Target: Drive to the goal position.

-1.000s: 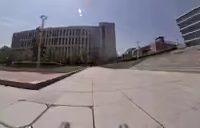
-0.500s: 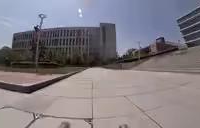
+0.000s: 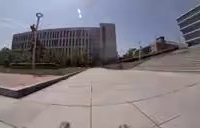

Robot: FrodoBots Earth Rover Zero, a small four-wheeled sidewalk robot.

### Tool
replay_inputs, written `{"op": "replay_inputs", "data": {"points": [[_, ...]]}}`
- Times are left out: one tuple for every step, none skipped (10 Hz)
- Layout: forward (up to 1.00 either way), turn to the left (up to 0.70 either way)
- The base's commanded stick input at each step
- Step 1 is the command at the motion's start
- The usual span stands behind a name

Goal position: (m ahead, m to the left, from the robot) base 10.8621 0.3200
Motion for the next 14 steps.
{"op": "replay_inputs", "data": {"points": [[0.7, 0.0], [0.7, 0.0], [0.7, 0.0], [0.7, 0.0], [0.7, 0.0], [0.7, 0.0], [0.7, 0.0], [0.7, 0.0], [0.7, 0.0], [0.7, 0.0], [0.7, 0.0], [0.7, 0.0], [0.7, 0.0], [0.7, 0.0]]}}
